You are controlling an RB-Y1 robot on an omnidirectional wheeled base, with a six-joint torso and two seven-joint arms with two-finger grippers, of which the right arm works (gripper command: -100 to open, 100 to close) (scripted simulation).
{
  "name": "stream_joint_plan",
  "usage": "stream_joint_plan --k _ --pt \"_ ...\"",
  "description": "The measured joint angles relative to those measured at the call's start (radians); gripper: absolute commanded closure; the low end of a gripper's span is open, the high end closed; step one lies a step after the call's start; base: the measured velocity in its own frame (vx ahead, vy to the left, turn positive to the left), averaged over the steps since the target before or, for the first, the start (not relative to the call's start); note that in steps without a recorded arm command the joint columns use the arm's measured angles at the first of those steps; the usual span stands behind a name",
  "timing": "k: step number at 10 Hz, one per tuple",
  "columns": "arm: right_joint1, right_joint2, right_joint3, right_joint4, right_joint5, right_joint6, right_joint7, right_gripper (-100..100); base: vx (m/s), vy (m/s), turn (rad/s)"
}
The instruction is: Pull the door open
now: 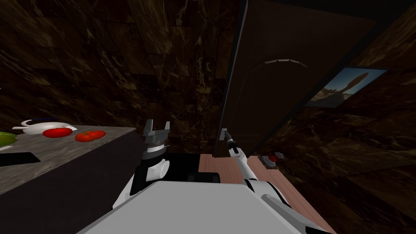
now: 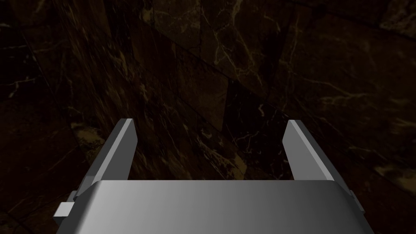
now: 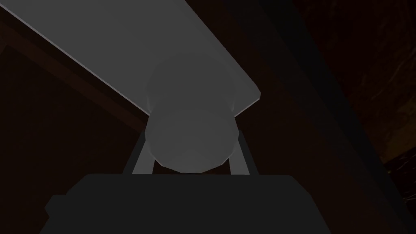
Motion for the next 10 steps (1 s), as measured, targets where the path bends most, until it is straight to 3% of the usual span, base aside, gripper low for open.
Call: stream_joint_plan --k 1,3,8,10 --pt "-0.007 0.001 0.001 0.012 -0.011 -0.006 -0.02 100 -0.04 -0.038 0.056" --pt "0.006 -0.005 0.011 -0.006 -0.037 0.0 -0.069 100 -0.042 -0.024 0.054" --pt "-0.008 -0.015 0.024 0.02 -0.11 -0.007 -0.178 100 -0.04 -0.028 0.058" --pt "-0.002 -0.02 0.032 0.006 -0.138 0.006 -0.225 100 -0.058 -0.043 0.081"
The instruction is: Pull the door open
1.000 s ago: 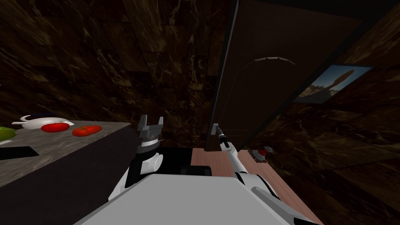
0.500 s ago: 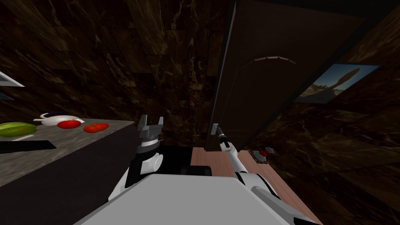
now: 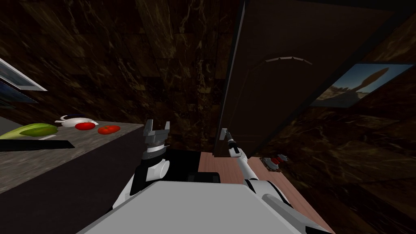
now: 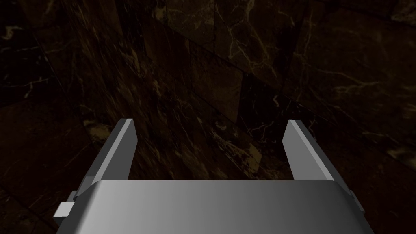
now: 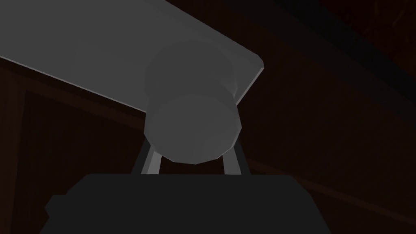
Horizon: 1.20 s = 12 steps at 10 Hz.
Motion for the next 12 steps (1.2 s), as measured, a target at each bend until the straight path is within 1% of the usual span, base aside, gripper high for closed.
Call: stream_joint_plan --k 1,2,3,4,5,6,7,8,9,10,11,12 --pt "0.003 0.0 0.004 -0.006 -0.025 0.003 -0.026 100 -0.057 -0.039 0.06" --pt "-0.007 -0.001 0.006 0.007 -0.038 0.003 -0.048 100 -0.052 -0.034 0.083" --pt "-0.008 -0.004 0.011 0.013 -0.057 0.0 -0.073 100 -0.041 -0.029 0.049" --pt "-0.009 -0.005 0.013 0.021 -0.068 -0.008 -0.093 100 -0.042 -0.026 0.089" --pt "0.002 -0.007 0.017 0.006 -0.087 -0.002 -0.117 100 -0.044 -0.019 0.038" --pt "-0.008 -0.01 0.02 0.02 -0.097 -0.002 -0.137 100 -0.054 -0.035 0.084" --pt "-0.014 -0.013 0.023 0.028 -0.117 -0.003 -0.162 100 -0.035 -0.035 0.037" --pt "-0.019 -0.012 0.025 0.037 -0.127 -0.006 -0.178 100 -0.044 -0.033 0.081" --pt "-0.017 -0.014 0.029 0.036 -0.146 -0.007 -0.201 100 -0.039 -0.027 0.052" --pt "-0.01 -0.016 0.033 0.024 -0.157 -0.001 -0.221 100 -0.04 -0.037 0.072" --pt "-0.01 -0.016 0.036 0.026 -0.176 0.0 -0.244 100 -0.04 -0.024 0.05" --pt "-0.014 -0.018 0.04 0.038 -0.186 -0.008 -0.263 100 -0.051 -0.028 0.098"
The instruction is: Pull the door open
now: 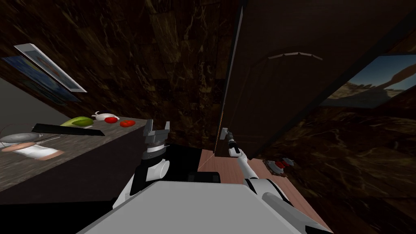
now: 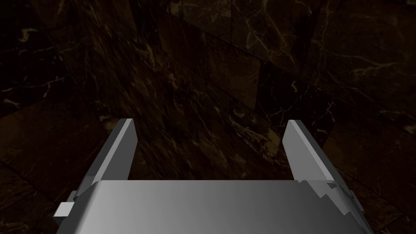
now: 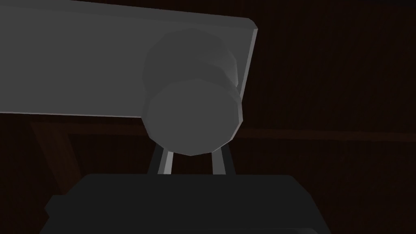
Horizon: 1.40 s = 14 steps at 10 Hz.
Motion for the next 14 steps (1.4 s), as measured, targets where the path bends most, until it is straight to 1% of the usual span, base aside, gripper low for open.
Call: stream_joint_plan --k 1,2,3,4,5,6,7,8,9,11,12,13,14 --pt "0.01 -0.005 0.005 -0.017 -0.02 0.008 -0.026 100 -0.044 -0.031 0.049" --pt "0.006 -0.006 0.008 -0.006 -0.03 0.006 -0.045 100 -0.056 -0.028 0.047" --pt "-0.005 -0.01 0.015 0.015 -0.049 -0.004 -0.074 100 -0.074 -0.04 0.1" --pt "0.002 -0.013 0.019 -0.002 -0.076 0.009 -0.103 100 -0.061 -0.039 0.092" --pt "-0.012 -0.016 0.024 0.02 -0.089 0.005 -0.128 100 -0.056 -0.035 0.05" --pt "-0.013 -0.015 0.028 0.023 -0.109 0.002 -0.155 100 -0.069 -0.049 0.202" --pt "-0.007 -0.019 0.032 0.017 -0.136 0.005 -0.184 100 -0.05 -0.042 0.049" --pt "-0.002 -0.016 0.035 0.01 -0.149 0.008 -0.205 100 -0.06 -0.025 0.051" --pt "-0.002 -0.016 0.043 0.018 -0.167 0.005 -0.231 -100 -0.076 -0.044 0.05" --pt "0.007 -0.015 0.036 0.016 -0.204 0.012 -0.28 -100 -0.08 -0.037 0.05" --pt "0.01 -0.016 0.032 0.007 -0.223 0.015 -0.306 -100 -0.08 -0.033 0.029" --pt "0.014 -0.014 0.024 -0.012 -0.243 0.017 -0.33 -100 -0.095 -0.049 0.068" --pt "0.017 -0.008 0.025 -0.018 -0.263 0.018 -0.356 -100 -0.081 -0.014 0.121"
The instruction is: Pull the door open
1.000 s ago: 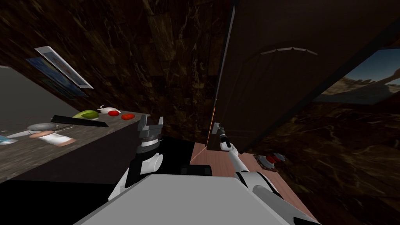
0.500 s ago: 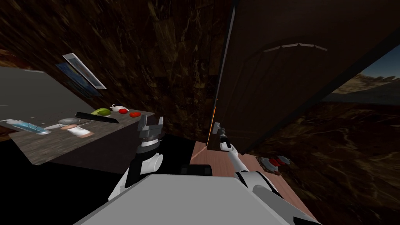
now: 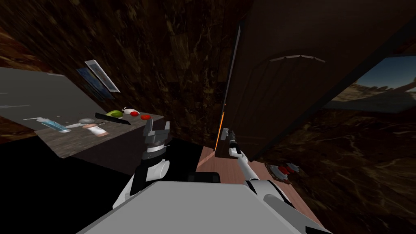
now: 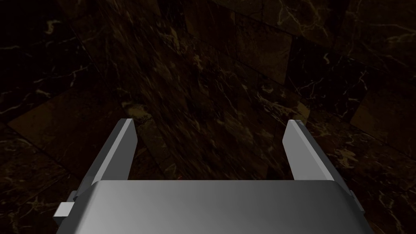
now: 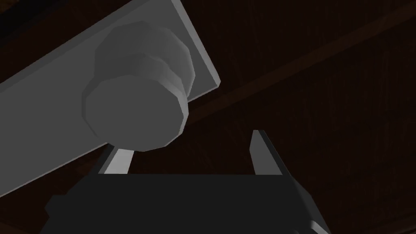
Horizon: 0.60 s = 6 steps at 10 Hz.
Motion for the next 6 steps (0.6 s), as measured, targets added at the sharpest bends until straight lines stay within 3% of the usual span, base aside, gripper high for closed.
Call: stream_joint_plan --k 1,6 --pt "-0.011 0.01 0.011 0.018 -0.007 -0.007 -0.023 -100 -0.068 0.023 0.113" --pt "0.004 0.036 0.012 -0.026 -0.098 0.012 -0.15 -100 -0.067 -0.021 0.064"
